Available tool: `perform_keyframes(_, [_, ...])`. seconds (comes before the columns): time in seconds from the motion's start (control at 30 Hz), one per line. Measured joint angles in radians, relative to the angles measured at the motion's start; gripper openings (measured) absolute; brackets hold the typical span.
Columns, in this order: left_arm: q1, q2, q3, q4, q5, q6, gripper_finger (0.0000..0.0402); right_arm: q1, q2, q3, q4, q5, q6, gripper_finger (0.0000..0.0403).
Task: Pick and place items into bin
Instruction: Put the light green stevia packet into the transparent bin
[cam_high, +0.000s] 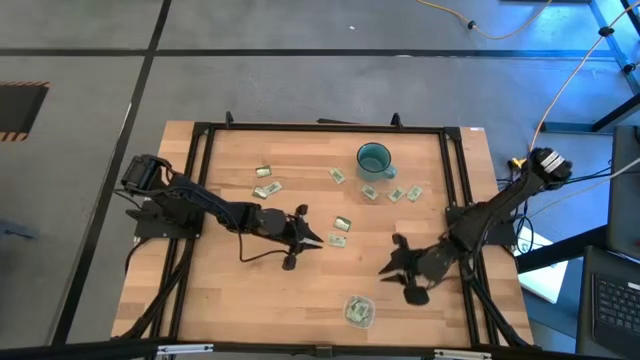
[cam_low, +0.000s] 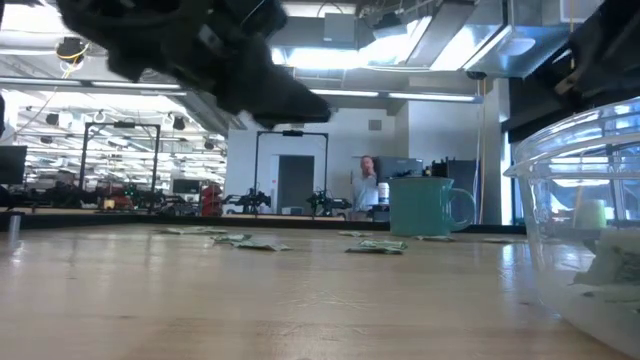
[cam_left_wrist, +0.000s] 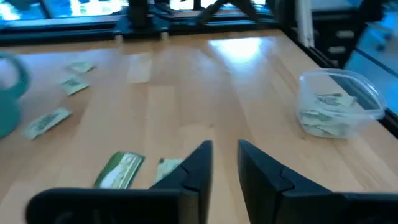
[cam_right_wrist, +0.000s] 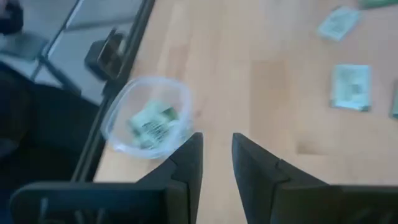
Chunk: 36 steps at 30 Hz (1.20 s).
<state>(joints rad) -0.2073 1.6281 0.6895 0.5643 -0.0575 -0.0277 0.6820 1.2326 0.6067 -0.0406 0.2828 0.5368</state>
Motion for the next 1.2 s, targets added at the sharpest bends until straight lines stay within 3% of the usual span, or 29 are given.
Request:
perform_keyframes(0.3, [0.038, 0.189, 0.211, -0.225, 0.007, 0.058, 0.0097, -0.044, -0.091, -0.182, 0.206, -0.002, -0.046, 0.0090])
perform_keyframes(0.73, [0.112, 0.349, 0.259, -0.252, 0.033, 0.026, 0.0087, -0.044, -0.090, -0.200, 0.217, -0.003, -0.048, 0.0090])
perform_keyframes(0.93, [0.109, 0.359, 0.263, -0.287, 0.032, 0.031, 0.0069, -0.044, -0.090, -0.200, 0.215, -0.003, -0.050, 0.0090])
perform_keyframes(1.2, [0.110, 0.361, 0.262, -0.286, 0.031, 0.037, 0.0015, -0.044, -0.090, -0.200, 0.214, -0.003, -0.050, 0.0090])
